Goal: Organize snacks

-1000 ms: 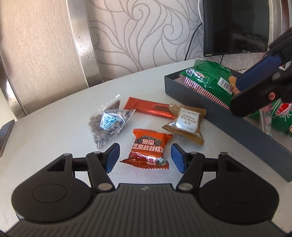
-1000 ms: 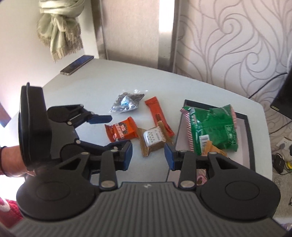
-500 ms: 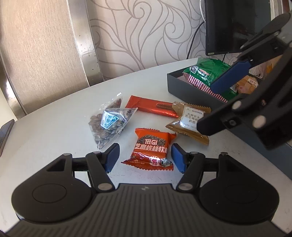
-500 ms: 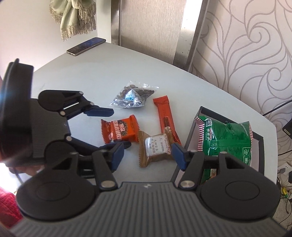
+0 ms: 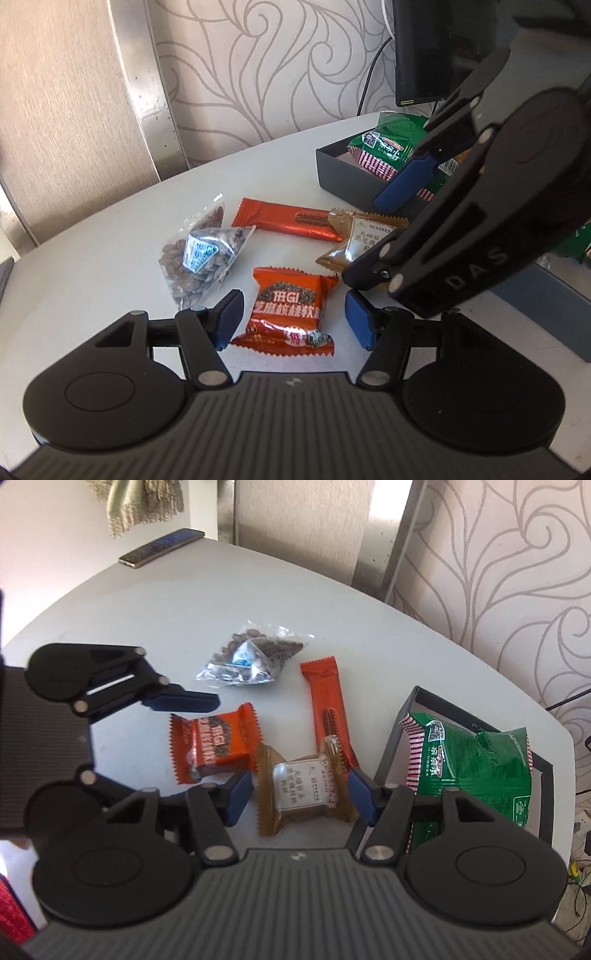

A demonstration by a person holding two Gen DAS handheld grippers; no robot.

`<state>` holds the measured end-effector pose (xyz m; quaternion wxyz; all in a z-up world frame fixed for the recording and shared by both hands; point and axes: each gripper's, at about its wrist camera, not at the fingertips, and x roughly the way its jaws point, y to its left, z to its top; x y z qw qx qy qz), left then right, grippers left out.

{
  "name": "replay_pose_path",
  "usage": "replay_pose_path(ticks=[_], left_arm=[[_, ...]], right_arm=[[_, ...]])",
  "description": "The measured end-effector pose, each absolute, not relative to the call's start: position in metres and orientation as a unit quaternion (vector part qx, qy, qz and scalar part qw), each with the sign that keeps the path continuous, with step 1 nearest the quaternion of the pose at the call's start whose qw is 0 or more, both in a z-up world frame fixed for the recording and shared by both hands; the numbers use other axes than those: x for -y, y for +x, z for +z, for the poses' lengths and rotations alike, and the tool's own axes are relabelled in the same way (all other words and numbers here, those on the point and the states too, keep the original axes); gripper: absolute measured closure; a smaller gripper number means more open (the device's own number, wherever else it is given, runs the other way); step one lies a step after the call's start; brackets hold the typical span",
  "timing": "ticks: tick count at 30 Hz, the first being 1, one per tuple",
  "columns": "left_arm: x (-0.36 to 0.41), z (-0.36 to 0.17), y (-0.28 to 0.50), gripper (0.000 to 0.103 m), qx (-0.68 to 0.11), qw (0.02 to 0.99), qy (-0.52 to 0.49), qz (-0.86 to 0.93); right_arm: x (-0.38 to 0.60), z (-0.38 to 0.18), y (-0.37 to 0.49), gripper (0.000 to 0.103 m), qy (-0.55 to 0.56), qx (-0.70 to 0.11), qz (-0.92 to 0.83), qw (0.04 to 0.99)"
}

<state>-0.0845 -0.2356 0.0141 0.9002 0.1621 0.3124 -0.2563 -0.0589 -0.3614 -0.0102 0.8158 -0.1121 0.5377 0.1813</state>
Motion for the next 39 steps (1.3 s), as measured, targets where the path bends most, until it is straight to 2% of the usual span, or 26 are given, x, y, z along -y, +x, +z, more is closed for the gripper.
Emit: replay_pose_path(ticks=[3,4,6,8,10,14,18,22,24,27,39], left_arm=[[0.231,0.014,-0.086,0.036,-0.319,0.9,0.148,-0.257],[0.231,0.014,-0.086,0.037,-0.321,0.899,0.146,-0.258],[0.229,0.014,-0.087,0.044,-0.326,0.897,0.14,-0.265],[0.228,0.015,-0.089,0.05,-0.329,0.895,0.135,-0.268],[0.227,0.014,-0.093,0.05,-0.328,0.896,0.135,-0.267],[0.222,0.015,-0.102,0.051,-0.33,0.895,0.138,-0.266],[0.215,0.015,-0.109,0.051,-0.332,0.894,0.142,-0.264],[0.21,0.015,-0.112,0.051,-0.333,0.895,0.14,-0.26],[0.209,0.015,-0.114,0.051,-0.333,0.895,0.142,-0.259],[0.206,0.015,-0.118,0.051,-0.331,0.896,0.142,-0.258],[0.201,0.022,-0.122,0.059,-0.318,0.9,0.165,-0.25]], right_arm=[[0.362,-0.015,-0.06,0.04,-0.113,-0.538,0.188,0.814],[0.359,-0.015,-0.061,0.042,-0.119,-0.54,0.188,0.812],[0.357,-0.015,-0.064,0.045,-0.123,-0.541,0.186,0.811],[0.357,-0.011,-0.068,0.053,-0.123,-0.537,0.184,0.814],[0.358,-0.008,-0.07,0.061,-0.118,-0.537,0.18,0.816],[0.359,-0.007,-0.076,0.062,-0.117,-0.543,0.176,0.813],[0.356,-0.011,-0.073,0.044,-0.118,-0.547,0.165,0.812],[0.351,-0.019,-0.07,0.042,-0.115,-0.558,0.181,0.802],[0.353,-0.021,-0.069,0.048,-0.082,-0.566,0.183,0.8],[0.352,-0.017,-0.076,0.064,-0.076,-0.559,0.18,0.806],[0.351,0.033,-0.106,0.065,-0.06,-0.515,0.162,0.84]])
